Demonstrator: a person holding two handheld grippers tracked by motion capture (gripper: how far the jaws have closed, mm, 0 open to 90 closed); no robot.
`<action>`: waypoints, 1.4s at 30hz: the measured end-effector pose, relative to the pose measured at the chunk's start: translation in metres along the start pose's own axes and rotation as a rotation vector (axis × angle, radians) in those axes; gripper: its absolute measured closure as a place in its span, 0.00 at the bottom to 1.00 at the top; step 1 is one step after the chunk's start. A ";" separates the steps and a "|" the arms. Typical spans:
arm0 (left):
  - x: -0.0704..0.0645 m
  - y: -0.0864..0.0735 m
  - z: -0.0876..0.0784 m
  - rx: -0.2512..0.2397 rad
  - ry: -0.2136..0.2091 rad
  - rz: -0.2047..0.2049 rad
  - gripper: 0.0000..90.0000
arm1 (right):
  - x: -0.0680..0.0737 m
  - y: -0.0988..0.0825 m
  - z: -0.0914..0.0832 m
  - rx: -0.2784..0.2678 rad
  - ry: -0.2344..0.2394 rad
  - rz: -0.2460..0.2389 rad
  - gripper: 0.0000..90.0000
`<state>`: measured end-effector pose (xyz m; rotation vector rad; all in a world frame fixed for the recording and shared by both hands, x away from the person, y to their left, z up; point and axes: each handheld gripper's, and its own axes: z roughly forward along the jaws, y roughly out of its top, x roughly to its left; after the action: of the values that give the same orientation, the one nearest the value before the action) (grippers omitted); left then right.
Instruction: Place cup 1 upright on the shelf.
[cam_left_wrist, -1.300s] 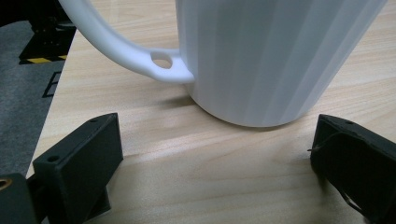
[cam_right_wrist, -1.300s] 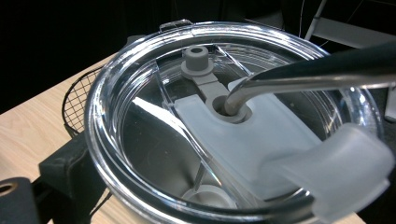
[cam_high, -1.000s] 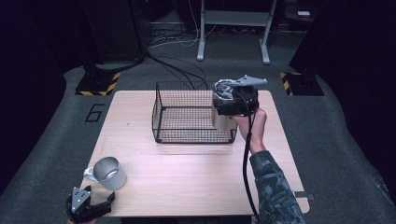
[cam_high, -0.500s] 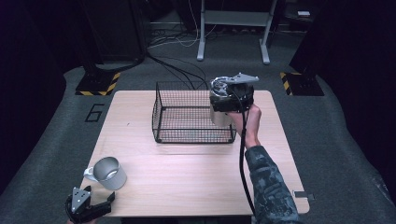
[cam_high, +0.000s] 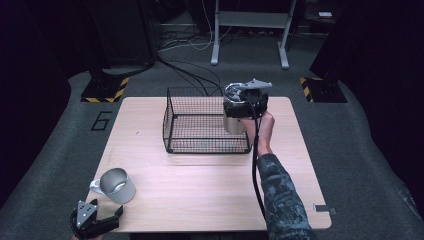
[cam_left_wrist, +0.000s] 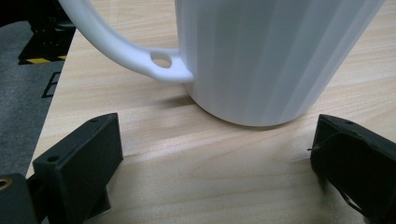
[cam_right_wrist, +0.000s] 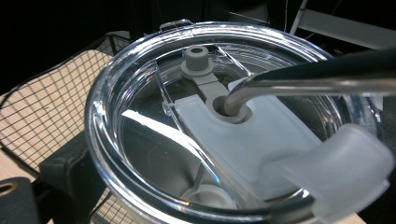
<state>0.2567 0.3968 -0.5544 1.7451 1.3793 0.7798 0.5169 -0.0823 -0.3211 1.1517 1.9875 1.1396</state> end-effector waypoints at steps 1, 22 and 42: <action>0.000 0.000 0.000 -0.001 0.000 -0.003 0.02 | 0.000 -0.001 0.002 0.001 -0.001 -0.003 0.04; -0.001 0.001 0.001 -0.009 0.003 -0.016 0.02 | 0.000 -0.019 0.036 0.067 -0.032 0.007 0.04; 0.000 0.001 0.001 -0.007 0.002 -0.013 0.02 | 0.004 -0.041 0.055 0.121 -0.024 0.014 0.04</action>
<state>0.2580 0.3962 -0.5545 1.7288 1.3865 0.7791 0.5427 -0.0686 -0.3836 1.2362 2.0575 1.0193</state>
